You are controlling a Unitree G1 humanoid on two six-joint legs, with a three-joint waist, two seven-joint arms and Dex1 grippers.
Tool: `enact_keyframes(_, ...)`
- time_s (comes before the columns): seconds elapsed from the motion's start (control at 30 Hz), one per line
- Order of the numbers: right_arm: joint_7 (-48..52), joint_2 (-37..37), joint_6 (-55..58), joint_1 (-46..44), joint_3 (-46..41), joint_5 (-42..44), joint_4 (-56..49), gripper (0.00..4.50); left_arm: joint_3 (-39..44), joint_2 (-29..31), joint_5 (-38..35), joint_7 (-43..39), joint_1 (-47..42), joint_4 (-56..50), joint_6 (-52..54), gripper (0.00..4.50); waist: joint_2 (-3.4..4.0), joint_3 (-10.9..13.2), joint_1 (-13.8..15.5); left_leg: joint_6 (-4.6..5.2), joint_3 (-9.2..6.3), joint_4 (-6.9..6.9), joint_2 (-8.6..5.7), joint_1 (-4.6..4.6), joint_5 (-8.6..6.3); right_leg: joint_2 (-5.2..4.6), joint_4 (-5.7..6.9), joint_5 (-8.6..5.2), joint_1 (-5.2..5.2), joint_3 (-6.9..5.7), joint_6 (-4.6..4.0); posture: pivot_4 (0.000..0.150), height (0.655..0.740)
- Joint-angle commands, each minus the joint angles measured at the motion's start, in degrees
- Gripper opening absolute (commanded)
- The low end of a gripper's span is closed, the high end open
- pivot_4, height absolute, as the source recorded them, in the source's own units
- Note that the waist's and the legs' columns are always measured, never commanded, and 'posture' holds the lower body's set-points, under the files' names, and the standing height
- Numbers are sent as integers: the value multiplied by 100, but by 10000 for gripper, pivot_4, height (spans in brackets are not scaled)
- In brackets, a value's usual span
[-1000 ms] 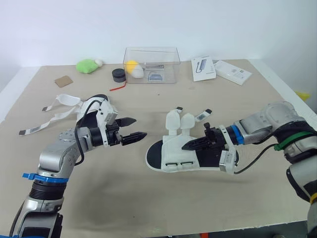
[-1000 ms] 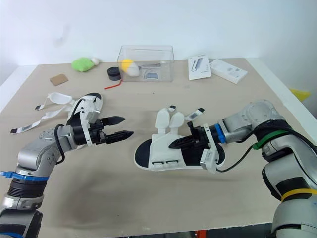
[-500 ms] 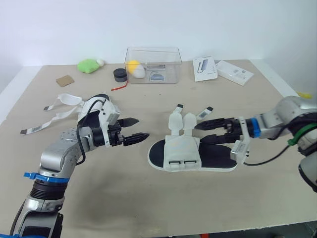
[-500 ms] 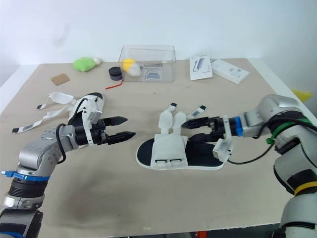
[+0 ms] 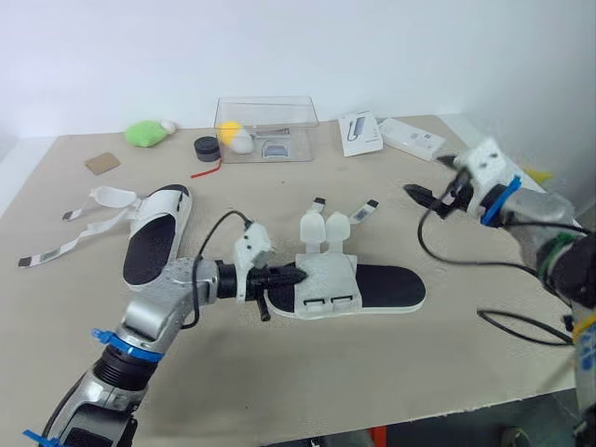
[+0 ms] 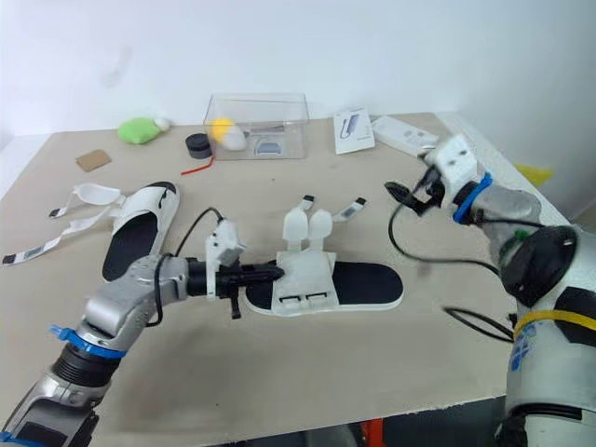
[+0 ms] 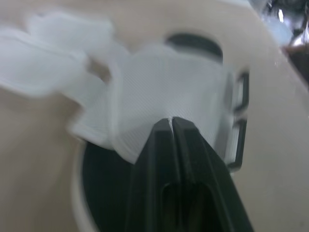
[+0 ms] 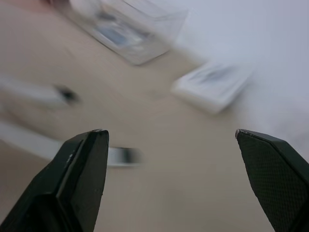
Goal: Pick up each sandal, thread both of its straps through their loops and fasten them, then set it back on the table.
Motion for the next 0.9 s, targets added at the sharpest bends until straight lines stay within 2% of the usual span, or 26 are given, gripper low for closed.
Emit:
enact_keyframes(0.03, 379, 47, 2731, -360, -468, 980, 179, 45000, -228, 7, 450, 71, 83, 199, -404, 441, 1, -1, 11, 0, 0, 0, 0, -8, 0, 0, 5, -2, -11, 0, -3, 1500, 7400)
enact_keyframes(0.17, 99, 63, 4159, -492, -563, 1576, 179, 45000, -270, -30, 574, 96, 172, 272, -509, 441, 16, -9, 98, -1, 17, -3, -10, -68, -1, 4, 15, -8, -74, 6, -12, 1500, 7400)
enact_keyframes(0.27, -793, 148, 5348, -360, -718, 2468, 179, 45000, -186, -58, 608, 169, 200, 392, -615, 441, 14, -10, 133, -1, 20, -2, -23, -109, -1, 1, 13, -4, -103, 6, -12, 1500, 7400)
enact_keyframes(0.43, -1387, 307, 5640, -240, -823, 3234, 179, 45000, -174, -67, 613, 184, 185, 451, -657, 441, 14, -10, 138, -1, 21, 0, -34, -115, -3, -10, 9, -10, -103, 7, 10, 1500, 7400)
enact_keyframes(0.57, -1948, 607, 5334, -10, -822, 3749, 106, 45000, -201, -67, 631, 169, 177, 471, -665, 441, 11, -12, 131, 0, 22, 7, -36, -114, -3, -9, 6, -6, -98, 7, 21, 1500, 7400)
enact_keyframes(0.73, -2469, 988, 5375, 345, -882, 4247, -417, 45000, -209, -77, 647, 170, 163, 477, -668, 441, -1, -23, 123, 1, 21, 9, -33, -111, -2, -3, 7, 11, -95, 9, 47, 1500, 7400)
enact_keyframes(0.9, -2753, 1279, 5473, 632, -1010, 4721, -1123, 45000, -161, -64, 641, 182, 195, 463, -668, 441, -6, -26, 122, 3, 22, 19, -22, -107, -1, 13, 4, 14, -92, 17, 26, 1500, 7400)
